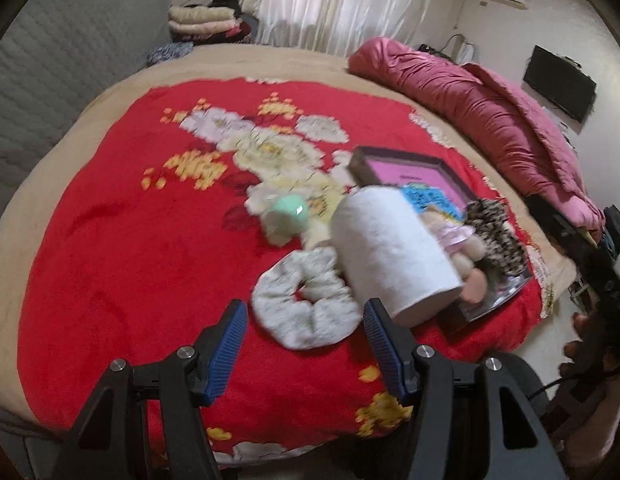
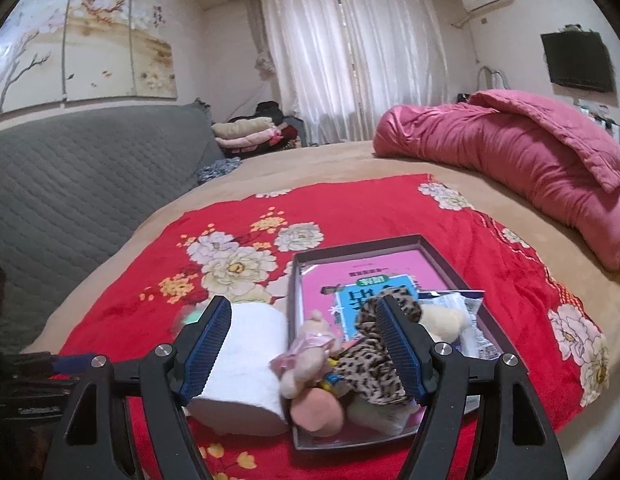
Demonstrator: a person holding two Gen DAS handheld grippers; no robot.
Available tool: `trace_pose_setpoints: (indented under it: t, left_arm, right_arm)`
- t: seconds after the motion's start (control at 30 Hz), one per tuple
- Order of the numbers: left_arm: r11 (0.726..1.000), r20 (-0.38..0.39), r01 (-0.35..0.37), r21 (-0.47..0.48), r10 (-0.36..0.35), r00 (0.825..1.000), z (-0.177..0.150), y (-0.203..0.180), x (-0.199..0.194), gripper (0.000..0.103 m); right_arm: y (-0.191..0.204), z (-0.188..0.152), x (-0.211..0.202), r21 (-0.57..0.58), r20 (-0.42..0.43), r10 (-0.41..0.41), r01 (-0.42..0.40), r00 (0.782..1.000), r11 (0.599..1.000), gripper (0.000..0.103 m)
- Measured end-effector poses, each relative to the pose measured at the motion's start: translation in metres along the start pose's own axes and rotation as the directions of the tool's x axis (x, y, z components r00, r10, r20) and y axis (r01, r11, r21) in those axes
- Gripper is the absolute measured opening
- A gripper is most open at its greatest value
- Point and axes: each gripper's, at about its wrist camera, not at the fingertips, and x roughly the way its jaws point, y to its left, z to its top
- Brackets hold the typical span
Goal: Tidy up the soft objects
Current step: 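Withdraw both tools from the tray toward the white floral scrunchie, then close the left tool on the white floral scrunchie and lift it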
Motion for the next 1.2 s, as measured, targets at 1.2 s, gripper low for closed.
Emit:
trace_pose_setpoints:
  t: [1.2]
  left_arm:
    - [0.989, -0.115, 0.132, -0.072, -0.139, 0.983, 0.003, 0.021, 0.106, 0.034]
  right_arm:
    - [0.083, -0.021, 0.066, -0.190, -0.204, 0.054, -0.094, 0.978, 0.977, 0.076]
